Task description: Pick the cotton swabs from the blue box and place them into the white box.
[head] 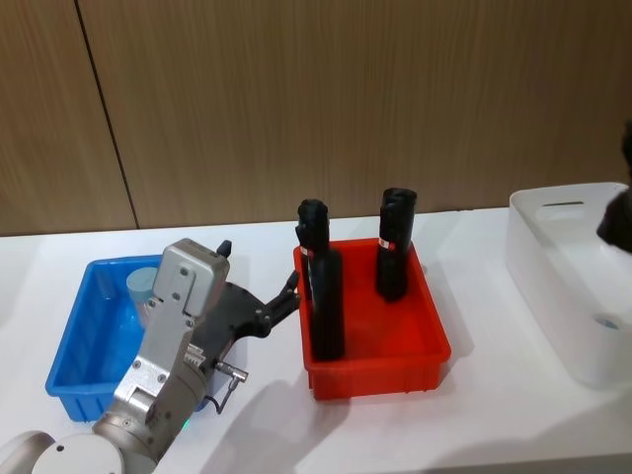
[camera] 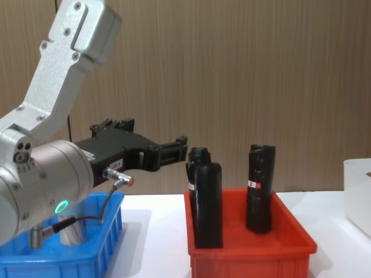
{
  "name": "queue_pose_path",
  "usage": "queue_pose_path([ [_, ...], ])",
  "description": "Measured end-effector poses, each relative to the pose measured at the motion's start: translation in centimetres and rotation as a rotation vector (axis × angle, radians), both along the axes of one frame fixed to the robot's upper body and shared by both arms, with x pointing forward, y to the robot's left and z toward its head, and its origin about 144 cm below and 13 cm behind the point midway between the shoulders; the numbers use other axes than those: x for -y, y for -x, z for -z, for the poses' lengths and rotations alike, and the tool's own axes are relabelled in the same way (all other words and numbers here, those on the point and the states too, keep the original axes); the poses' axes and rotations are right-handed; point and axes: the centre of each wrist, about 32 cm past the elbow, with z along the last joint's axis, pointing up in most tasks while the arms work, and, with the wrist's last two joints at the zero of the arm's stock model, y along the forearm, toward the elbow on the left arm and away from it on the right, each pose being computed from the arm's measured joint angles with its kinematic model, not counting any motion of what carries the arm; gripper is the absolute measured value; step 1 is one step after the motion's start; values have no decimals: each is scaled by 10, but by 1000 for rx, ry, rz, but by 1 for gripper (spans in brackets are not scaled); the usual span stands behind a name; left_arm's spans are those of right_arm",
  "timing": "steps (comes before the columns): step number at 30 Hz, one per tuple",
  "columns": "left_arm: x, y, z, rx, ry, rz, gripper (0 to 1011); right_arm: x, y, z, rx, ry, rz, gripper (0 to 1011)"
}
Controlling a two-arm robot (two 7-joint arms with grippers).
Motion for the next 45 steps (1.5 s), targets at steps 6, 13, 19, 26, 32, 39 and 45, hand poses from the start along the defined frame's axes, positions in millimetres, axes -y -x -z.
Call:
queue_pose_path([
  [6, 0, 0, 0, 0, 0, 0, 1004, 8, 0, 2, -10, 4, 58, 616],
  [13, 0, 0, 0, 0, 0, 0, 1004, 14, 1, 3, -14, 5, 92, 828],
  [19, 0, 0, 0, 0, 0, 0, 1004, 17, 2, 3, -15, 5, 107, 990],
  [26, 0, 0, 0, 0, 0, 0, 1004, 19, 3, 3, -16, 6, 119, 1001],
  [32, 0, 0, 0, 0, 0, 0, 1004, 20, 3, 4, -16, 6, 125, 1001],
  [39, 0, 0, 0, 0, 0, 0, 1004, 21, 4, 4, -16, 6, 129, 1001],
  [45, 0, 0, 0, 0, 0, 0, 1004, 21, 4, 4, -16, 6, 130, 1002],
])
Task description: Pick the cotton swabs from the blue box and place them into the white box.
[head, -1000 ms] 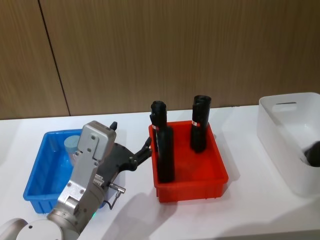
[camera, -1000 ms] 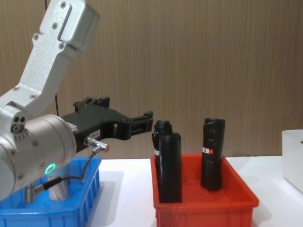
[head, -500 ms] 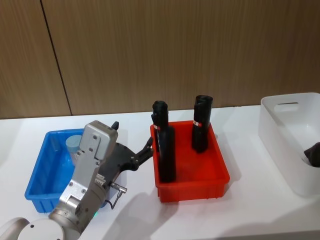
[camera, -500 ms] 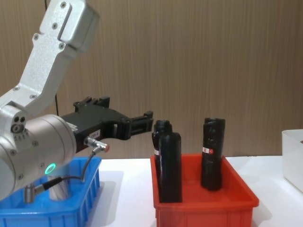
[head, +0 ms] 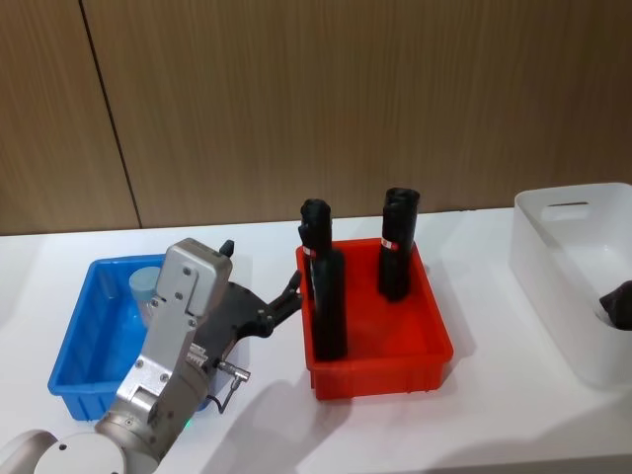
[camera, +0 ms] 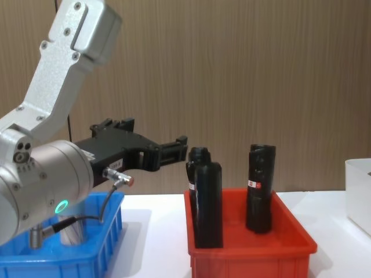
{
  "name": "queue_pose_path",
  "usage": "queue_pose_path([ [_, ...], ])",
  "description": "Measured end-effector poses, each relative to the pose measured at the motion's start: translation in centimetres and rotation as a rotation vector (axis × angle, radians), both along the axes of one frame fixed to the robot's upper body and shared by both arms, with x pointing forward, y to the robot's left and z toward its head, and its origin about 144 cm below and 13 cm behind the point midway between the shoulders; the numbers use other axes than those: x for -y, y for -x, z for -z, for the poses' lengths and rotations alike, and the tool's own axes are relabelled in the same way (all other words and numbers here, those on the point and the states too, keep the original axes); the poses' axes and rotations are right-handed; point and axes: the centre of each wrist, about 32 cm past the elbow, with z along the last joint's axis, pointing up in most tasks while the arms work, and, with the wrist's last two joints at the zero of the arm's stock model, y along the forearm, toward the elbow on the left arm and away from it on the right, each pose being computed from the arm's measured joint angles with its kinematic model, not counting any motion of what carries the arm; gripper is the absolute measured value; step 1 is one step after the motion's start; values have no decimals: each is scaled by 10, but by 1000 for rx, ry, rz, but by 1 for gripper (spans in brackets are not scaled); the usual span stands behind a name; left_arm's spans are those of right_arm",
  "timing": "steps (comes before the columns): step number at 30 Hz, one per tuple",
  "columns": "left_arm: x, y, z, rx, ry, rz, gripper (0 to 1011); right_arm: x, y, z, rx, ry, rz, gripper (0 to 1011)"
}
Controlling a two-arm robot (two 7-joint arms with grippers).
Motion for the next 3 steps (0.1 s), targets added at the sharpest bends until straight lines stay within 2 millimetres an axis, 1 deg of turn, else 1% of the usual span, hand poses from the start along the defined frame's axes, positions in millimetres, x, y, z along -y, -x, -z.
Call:
queue_pose_path([
  [3, 0, 0, 0, 0, 0, 0, 1004, 0, 0, 0, 0, 0, 0, 1002],
])
